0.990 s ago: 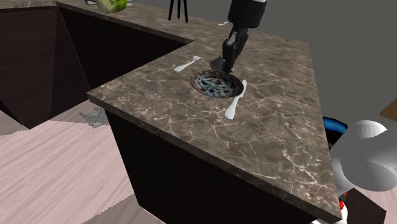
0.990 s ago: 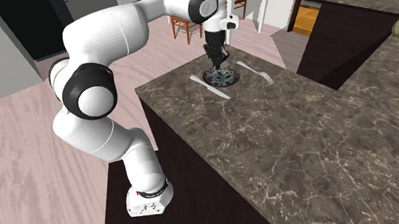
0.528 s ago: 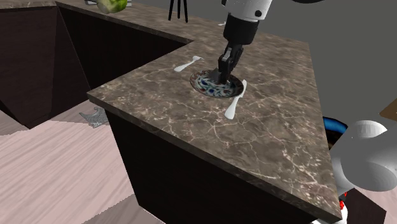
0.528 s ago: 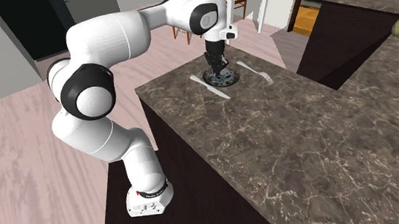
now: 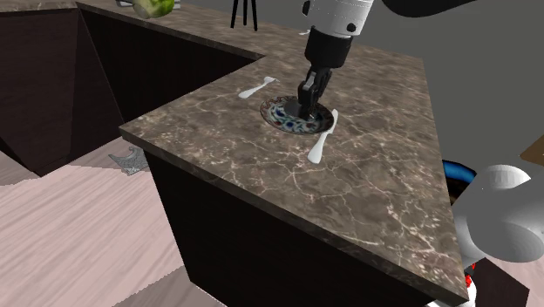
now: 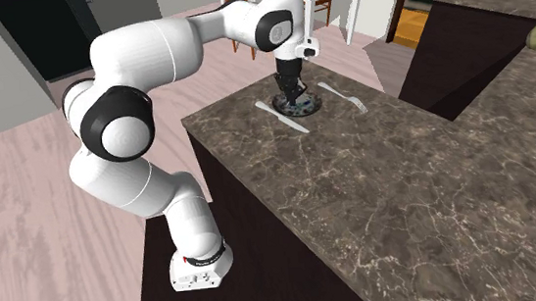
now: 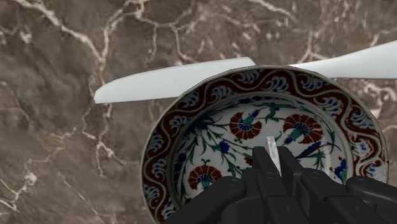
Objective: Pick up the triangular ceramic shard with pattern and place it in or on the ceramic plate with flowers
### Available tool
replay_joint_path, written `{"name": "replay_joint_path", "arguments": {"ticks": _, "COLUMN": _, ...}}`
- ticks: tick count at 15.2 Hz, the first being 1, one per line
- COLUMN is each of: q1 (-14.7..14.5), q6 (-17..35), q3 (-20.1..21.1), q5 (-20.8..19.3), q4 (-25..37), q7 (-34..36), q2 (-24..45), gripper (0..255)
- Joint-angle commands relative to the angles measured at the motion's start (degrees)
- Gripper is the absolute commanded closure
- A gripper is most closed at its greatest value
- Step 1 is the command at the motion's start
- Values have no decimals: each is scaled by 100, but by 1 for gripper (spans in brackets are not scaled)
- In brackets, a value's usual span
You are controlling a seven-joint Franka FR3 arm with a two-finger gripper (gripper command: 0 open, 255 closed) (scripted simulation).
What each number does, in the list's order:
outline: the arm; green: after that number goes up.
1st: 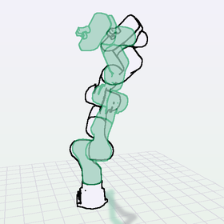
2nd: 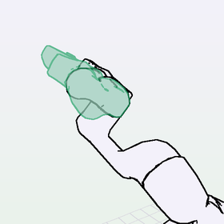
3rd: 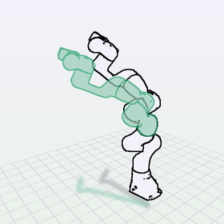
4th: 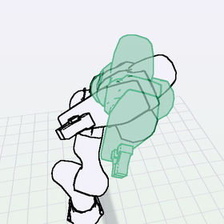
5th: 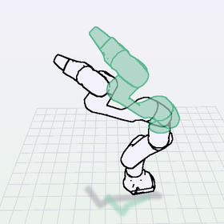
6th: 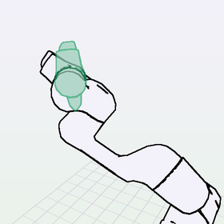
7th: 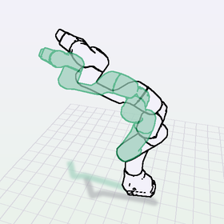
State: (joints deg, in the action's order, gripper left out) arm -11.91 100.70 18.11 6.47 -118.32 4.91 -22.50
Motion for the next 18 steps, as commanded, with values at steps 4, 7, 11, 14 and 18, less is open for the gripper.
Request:
{"name": "replay_joint_path", "arguments": {"ticks": 4, "q1": 0, "q6": 1, "q3": 0, "q5": 0, "q4": -1, "q7": 0, "q2": 0, "gripper": 0}}
{"name": "replay_joint_path", "arguments": {"ticks": 7, "q1": 0, "q6": 1, "q3": 0, "q5": 0, "q4": -1, "q7": 0, "q2": 0, "gripper": 0}}
{"name": "replay_joint_path", "arguments": {"ticks": 11, "q1": 27, "q6": -725, "q3": -40, "q5": -43, "q4": 800, "q7": 27, "q2": 76, "gripper": 0}}
{"name": "replay_joint_path", "arguments": {"ticks": 14, "q1": 27, "q6": -725, "q3": -39, "q5": -42, "q4": 800, "q7": 27, "q2": 76, "gripper": 0}}
{"name": "replay_joint_path", "arguments": {"ticks": 18, "q1": 27, "q6": -725, "q3": -39, "q5": -43, "q4": 800, "q7": 27, "q2": 76, "gripper": 0}}
